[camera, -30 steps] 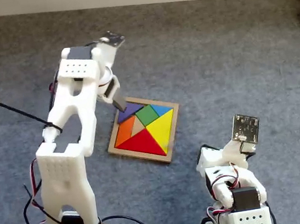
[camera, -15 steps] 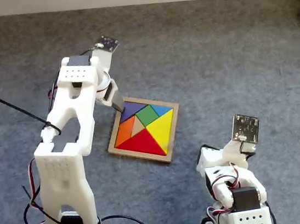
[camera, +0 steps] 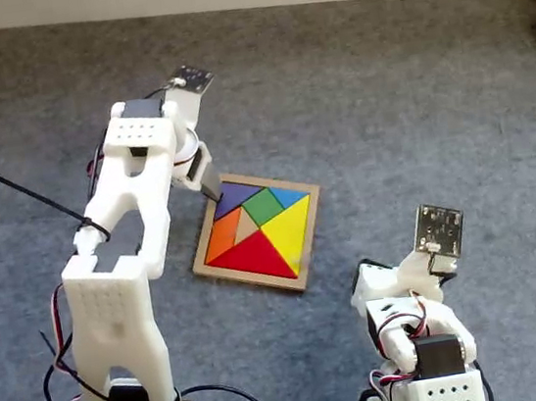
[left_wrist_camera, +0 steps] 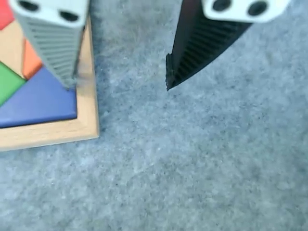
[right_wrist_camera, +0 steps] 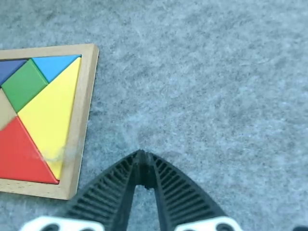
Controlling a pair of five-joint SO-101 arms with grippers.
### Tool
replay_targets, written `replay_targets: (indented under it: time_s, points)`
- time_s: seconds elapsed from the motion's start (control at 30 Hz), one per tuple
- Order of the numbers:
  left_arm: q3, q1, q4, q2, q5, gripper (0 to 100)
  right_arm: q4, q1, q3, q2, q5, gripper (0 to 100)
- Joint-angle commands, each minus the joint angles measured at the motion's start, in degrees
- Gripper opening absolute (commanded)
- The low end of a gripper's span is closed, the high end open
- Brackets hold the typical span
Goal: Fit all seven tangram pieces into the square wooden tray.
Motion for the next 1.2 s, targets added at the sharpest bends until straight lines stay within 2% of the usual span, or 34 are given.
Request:
replay_targets:
  time_s: [0.0,0.07,0.17,0.43,0.57,0.8,1.0,1.17]
  points:
    - [2.0,1.5,1.1,-7.7,1.0,19,0.6,0.4,7.9,-0.8,0.6,0.5]
    - [5.8,1.5,1.0,-11.2,1.2,17,0.6,0.5,7.9,-0.8,0.6,0.5]
    - [13.7,1.4,-3.5,-17.5,4.2,15,0.6,0.5,7.9,-0.8,0.6,0.5]
    - [42.2,1.5,-26.2,-39.3,5.0,5,0.6,0.5,7.9,-0.8,0.6,0.5]
    - [52.4,1.4,-36.4,-47.2,5.1,2,0.6,0.5,7.9,-0.8,0.6,0.5]
    - [59.6,1.0,-39.9,-55.5,6.0,0,0.6,0.5,7.9,-0.8,0.6,0.5]
    - [70.9,1.1,-50.3,-65.0,7.9,0,0.5,0.6,7.9,-0.8,0.6,0.5]
    - [73.5,1.1,-50.8,-69.2,7.9,0,0.5,0.6,7.9,-0.8,0.6,0.5]
